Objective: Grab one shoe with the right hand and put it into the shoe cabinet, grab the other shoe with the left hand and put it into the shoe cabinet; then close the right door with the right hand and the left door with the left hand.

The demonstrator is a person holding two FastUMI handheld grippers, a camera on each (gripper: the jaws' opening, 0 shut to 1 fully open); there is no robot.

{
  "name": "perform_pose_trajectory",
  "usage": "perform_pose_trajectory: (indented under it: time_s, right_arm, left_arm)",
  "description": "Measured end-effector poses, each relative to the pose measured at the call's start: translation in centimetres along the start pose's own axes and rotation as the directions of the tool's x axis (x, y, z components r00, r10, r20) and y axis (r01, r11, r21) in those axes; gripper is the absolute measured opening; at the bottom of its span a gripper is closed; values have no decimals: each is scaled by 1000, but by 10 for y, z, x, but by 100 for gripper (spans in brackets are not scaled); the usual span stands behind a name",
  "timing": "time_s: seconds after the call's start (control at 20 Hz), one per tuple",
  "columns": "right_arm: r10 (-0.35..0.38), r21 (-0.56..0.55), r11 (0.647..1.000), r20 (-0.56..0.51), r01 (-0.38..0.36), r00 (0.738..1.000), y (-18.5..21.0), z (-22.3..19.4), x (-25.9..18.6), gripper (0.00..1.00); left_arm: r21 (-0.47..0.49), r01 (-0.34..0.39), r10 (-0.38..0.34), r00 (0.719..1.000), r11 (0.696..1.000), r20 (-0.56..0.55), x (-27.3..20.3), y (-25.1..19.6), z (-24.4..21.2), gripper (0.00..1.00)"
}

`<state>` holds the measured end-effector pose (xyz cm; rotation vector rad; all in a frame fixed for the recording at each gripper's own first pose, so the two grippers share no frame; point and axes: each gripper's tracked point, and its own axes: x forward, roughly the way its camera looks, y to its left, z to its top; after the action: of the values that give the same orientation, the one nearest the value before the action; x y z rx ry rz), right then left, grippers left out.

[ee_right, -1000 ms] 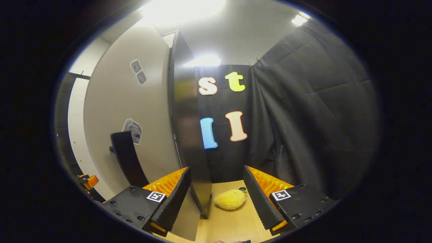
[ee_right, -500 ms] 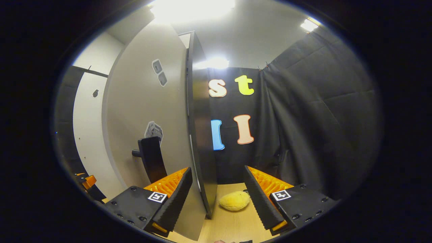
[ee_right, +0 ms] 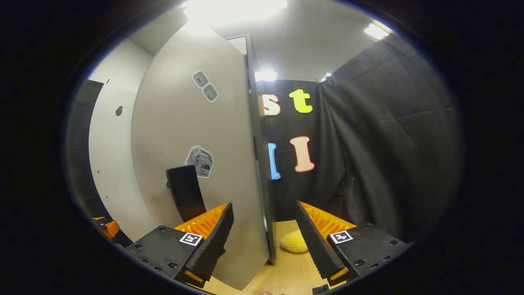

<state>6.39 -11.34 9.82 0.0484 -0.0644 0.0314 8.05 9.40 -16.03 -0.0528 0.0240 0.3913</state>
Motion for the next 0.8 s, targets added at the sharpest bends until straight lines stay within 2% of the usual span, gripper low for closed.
perform_pose_trajectory:
  time_s: [0.15,0.2,0.45,0.7,0.8]
  right_arm:
    - [30,7,1000,10,-30,1000,32,-6,8,97]
    - [44,9,999,10,-44,999,43,-6,13,97]
    - [79,21,997,7,-79,997,86,-6,33,98]
    - [53,-5,999,15,-53,998,91,-12,25,98]
    - [38,-15,999,-7,-38,999,92,-22,23,98]
  left_arm:
    - [0,-2,2,1000,1000,-12,-3,19,-6,100]
    - [2,-7,7,1000,1000,-15,-5,26,-9,93]
    - [-11,-66,66,998,998,-3,-15,73,-8,93]
    - [-16,-140,140,989,990,56,-13,138,18,93]
    - [-47,-124,128,987,991,96,-1,155,37,93]
